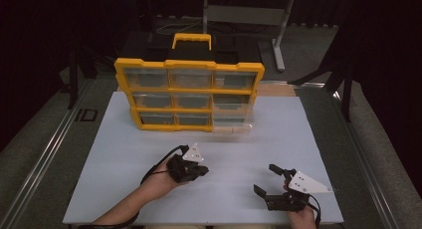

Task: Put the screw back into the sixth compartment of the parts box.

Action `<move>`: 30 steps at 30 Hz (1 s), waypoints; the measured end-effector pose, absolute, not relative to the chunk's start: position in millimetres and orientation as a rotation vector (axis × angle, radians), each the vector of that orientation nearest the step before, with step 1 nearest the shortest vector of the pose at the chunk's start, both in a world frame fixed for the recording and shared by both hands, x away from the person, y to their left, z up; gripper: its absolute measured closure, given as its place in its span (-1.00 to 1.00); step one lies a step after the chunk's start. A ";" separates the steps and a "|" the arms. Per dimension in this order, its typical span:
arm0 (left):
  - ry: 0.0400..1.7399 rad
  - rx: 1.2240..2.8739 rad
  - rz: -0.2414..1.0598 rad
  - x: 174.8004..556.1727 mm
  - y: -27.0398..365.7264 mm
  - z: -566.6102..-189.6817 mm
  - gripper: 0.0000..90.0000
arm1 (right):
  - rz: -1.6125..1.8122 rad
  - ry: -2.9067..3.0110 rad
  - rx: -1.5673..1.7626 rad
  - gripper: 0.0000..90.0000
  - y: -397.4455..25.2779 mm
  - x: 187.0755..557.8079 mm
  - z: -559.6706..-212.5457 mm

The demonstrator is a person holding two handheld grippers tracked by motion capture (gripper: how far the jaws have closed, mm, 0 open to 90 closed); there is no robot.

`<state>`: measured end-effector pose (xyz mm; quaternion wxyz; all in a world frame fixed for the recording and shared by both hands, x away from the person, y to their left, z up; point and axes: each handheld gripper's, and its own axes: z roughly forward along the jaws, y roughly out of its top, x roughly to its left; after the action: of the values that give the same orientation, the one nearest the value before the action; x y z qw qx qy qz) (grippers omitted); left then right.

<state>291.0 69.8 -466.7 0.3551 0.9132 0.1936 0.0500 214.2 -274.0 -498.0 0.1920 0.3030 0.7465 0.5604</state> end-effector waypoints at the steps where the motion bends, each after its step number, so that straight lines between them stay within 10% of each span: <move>1: 0.500 2.360 0.129 291.0 69.8 -466.7 0.97 | 1.574 2.096 0.851 -0.77 -274.0 214.3 -498.1; 30: 0.510 2.175 0.271 319.3 105.1 -372.6 0.97 | 1.572 2.100 0.852 -0.77 -273.6 214.5 -498.6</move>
<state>319.3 105.1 -372.6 0.4310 0.8722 0.2044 0.1088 214.5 -273.6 -498.6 0.1907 0.3032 0.7473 0.5596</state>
